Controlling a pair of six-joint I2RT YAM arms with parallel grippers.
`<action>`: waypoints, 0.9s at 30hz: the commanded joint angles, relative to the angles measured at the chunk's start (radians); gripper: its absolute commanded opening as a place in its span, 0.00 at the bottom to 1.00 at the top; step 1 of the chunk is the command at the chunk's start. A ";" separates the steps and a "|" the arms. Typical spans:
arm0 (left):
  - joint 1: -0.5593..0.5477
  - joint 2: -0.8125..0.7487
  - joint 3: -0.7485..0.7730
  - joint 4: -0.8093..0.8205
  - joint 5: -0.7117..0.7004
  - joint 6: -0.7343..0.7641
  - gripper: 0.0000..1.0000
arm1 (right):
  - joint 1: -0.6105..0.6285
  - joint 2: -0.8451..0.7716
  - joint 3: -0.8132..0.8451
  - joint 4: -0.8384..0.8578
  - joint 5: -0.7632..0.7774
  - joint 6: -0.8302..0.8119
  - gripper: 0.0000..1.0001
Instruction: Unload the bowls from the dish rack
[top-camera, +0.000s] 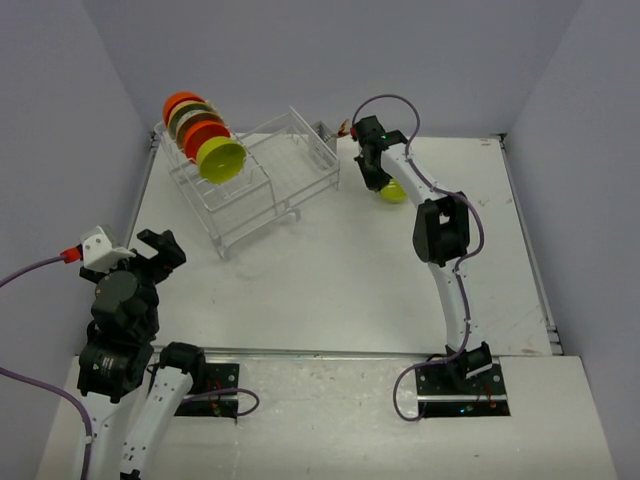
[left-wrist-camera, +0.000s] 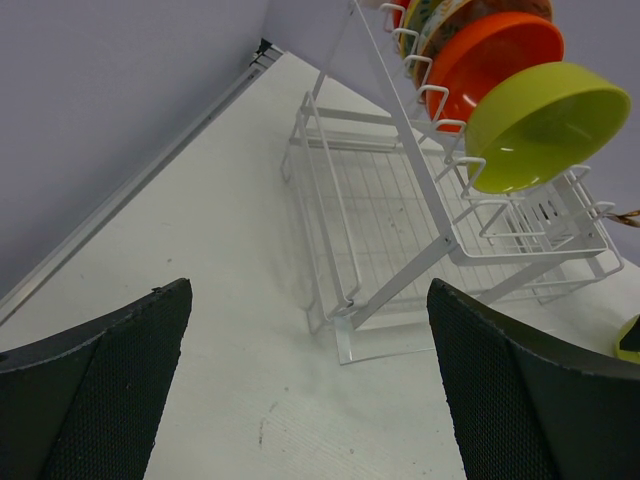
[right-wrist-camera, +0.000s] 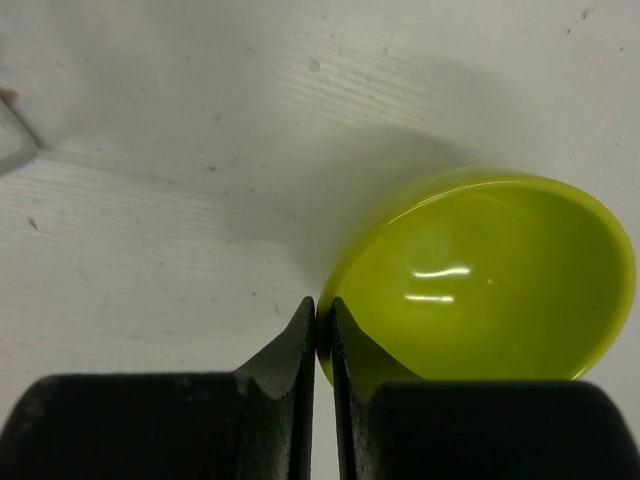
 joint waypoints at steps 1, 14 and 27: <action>-0.007 0.007 -0.004 0.032 -0.001 0.000 1.00 | -0.004 -0.015 0.048 -0.086 0.024 -0.097 0.00; -0.007 0.003 -0.003 0.033 -0.004 0.000 1.00 | -0.002 -0.364 -0.099 0.001 -0.059 0.104 0.61; -0.001 0.001 -0.001 0.019 -0.038 -0.017 1.00 | 0.329 -0.993 -1.061 1.363 -0.308 1.179 0.88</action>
